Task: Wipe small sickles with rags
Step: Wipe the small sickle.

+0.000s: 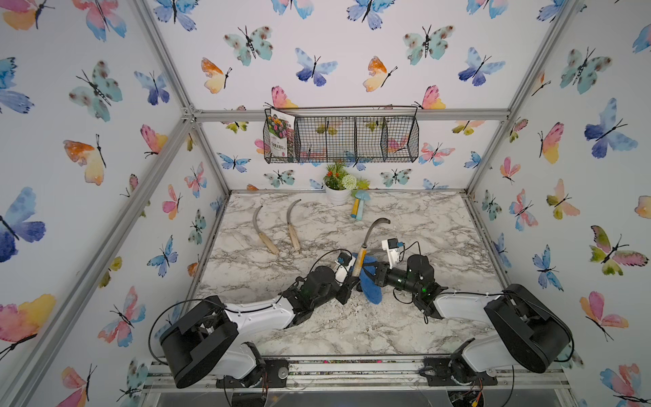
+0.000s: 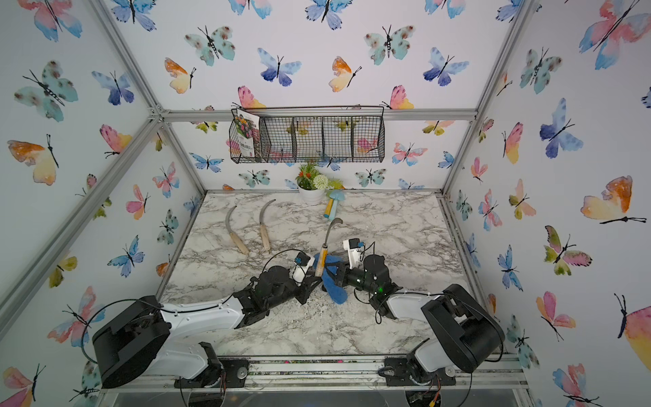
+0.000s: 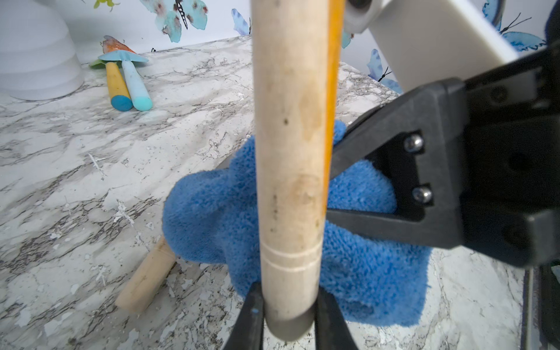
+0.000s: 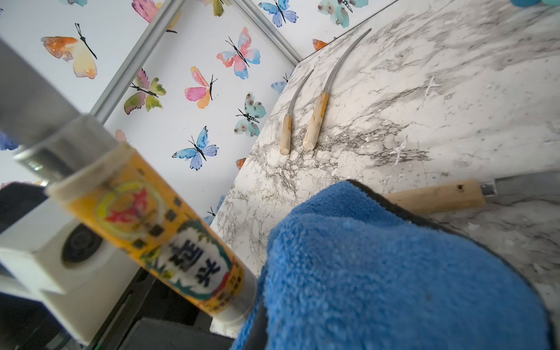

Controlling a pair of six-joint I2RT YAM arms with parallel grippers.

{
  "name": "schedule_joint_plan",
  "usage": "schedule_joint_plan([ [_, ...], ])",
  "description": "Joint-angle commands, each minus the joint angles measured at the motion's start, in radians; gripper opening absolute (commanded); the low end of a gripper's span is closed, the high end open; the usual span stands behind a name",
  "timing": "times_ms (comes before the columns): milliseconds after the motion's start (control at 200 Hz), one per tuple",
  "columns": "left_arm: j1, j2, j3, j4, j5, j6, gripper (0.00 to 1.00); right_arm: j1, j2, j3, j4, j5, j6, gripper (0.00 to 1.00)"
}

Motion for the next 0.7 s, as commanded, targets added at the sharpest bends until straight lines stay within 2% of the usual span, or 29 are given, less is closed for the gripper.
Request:
schedule_joint_plan([
  [0,-0.004,-0.014,0.015,0.059,-0.001,0.008,0.00,0.031,-0.068,0.003,0.040,-0.029,-0.002,0.02],
  [215,-0.004,-0.013,0.016,0.058,0.001,0.007,0.00,0.019,-0.276,0.078,-0.177,0.071,-0.071,0.02],
  [315,-0.004,-0.011,0.017,0.059,0.003,0.007,0.00,-0.006,-0.321,0.130,-0.243,0.061,-0.084,0.02],
  [440,-0.004,-0.013,0.017,0.058,0.004,0.007,0.00,-0.014,-0.329,0.161,-0.268,0.063,-0.094,0.02],
  [561,-0.004,-0.013,0.015,0.059,0.001,0.008,0.00,-0.014,-0.290,0.152,-0.261,0.014,-0.086,0.02],
  [696,-0.004,-0.013,0.016,0.060,-0.003,0.009,0.00,-0.012,-0.230,0.055,-0.161,0.002,-0.041,0.02],
])
